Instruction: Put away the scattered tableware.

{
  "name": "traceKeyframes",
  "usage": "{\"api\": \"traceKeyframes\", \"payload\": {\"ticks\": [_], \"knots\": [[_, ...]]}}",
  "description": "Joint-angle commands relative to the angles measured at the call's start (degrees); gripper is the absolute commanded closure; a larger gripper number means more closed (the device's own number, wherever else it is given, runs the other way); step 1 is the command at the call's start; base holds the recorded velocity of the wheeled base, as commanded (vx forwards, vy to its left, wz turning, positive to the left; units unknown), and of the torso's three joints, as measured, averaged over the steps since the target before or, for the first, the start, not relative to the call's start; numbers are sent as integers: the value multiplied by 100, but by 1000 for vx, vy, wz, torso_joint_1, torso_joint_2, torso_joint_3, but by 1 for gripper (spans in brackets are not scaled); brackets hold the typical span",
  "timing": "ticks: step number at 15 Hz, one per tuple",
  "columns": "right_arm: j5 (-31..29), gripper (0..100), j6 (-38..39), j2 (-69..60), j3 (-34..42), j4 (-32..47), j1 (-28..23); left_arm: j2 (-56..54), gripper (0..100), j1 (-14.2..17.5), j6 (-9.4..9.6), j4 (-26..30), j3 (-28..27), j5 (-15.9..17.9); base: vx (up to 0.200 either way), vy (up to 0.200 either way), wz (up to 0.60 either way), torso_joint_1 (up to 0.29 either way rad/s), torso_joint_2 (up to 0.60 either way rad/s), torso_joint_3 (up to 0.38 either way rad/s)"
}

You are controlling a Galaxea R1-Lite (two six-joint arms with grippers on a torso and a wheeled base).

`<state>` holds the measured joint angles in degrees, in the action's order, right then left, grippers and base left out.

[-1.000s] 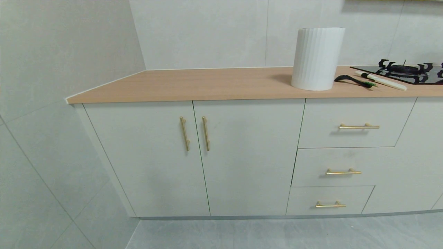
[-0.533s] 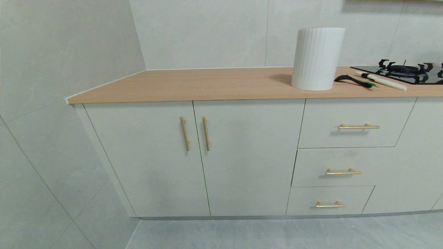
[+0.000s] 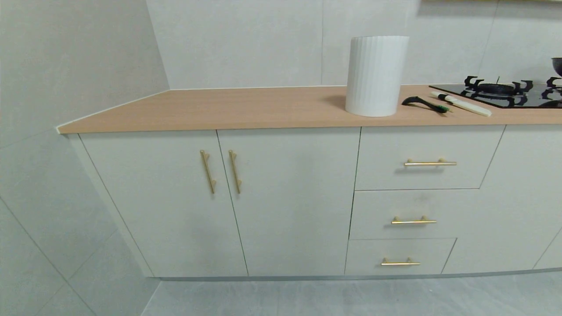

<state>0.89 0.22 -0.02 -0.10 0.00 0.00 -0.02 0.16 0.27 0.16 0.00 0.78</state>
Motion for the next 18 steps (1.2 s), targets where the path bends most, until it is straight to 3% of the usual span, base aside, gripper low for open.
{"api": "traceKeyframes", "payload": {"ticks": [1, 4, 16, 18], "knots": [[-1, 0, 4, 11, 1, 0, 0, 2, 0, 2, 0, 2, 0, 1, 0, -200, 0, 2, 7, -7], [-1, 0, 13, 11, 1, 0, 0, 2, 0, 2, -9, 2, 0, -8, 0, -200, 0, -1, 2, 2], [-1, 0, 13, 2, 1, 0, 0, 2, 0, 2, 35, -7, 0, 1, 0, 0, 0, 0, 0, 0], [-1, 0, 13, 11, 1, 0, 0, 2, 0, 2, 26, -7, 0, 1, 200, 0, 0, -2, 5, 2]]}}
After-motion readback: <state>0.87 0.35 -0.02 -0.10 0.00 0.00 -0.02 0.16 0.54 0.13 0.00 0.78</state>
